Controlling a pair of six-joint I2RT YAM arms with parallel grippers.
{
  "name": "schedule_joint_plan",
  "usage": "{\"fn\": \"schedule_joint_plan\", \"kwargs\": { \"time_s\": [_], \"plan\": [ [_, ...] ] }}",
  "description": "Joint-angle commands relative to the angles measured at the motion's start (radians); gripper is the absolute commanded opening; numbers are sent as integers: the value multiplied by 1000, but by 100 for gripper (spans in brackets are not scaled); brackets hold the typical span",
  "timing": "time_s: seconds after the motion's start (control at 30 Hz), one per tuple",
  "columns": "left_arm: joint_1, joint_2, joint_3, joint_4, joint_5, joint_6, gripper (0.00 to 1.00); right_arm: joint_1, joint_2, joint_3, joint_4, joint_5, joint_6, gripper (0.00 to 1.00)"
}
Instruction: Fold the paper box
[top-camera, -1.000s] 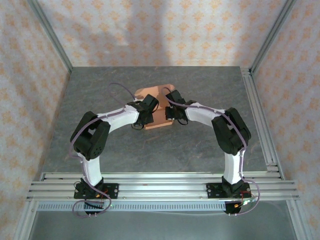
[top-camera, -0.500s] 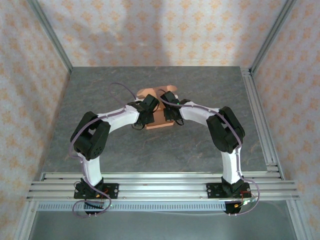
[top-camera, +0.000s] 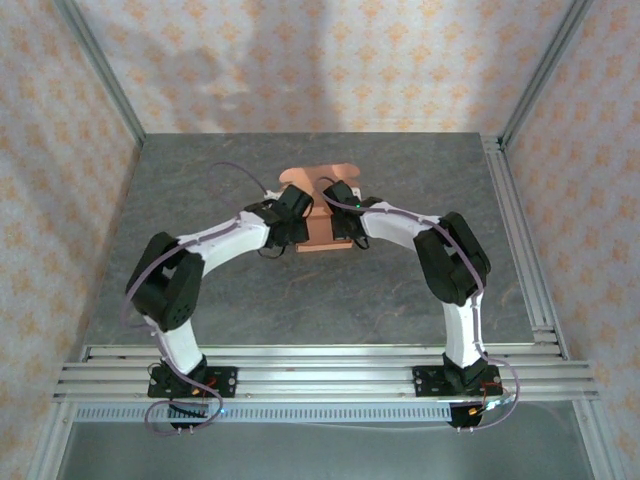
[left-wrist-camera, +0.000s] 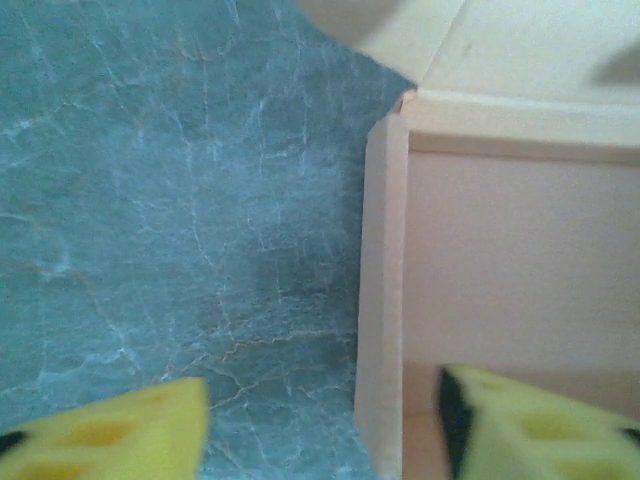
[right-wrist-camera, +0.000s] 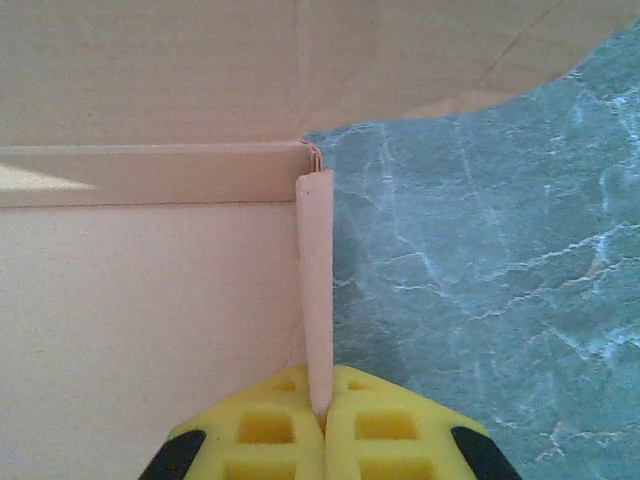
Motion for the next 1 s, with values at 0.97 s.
{"fn": "schedule_joint_plan", "kwargs": {
  "time_s": [0.97],
  "plan": [
    [222,-223,-197,484,616,0,80,-99,-465,-215,346,-745,-10,0]
  ]
}}
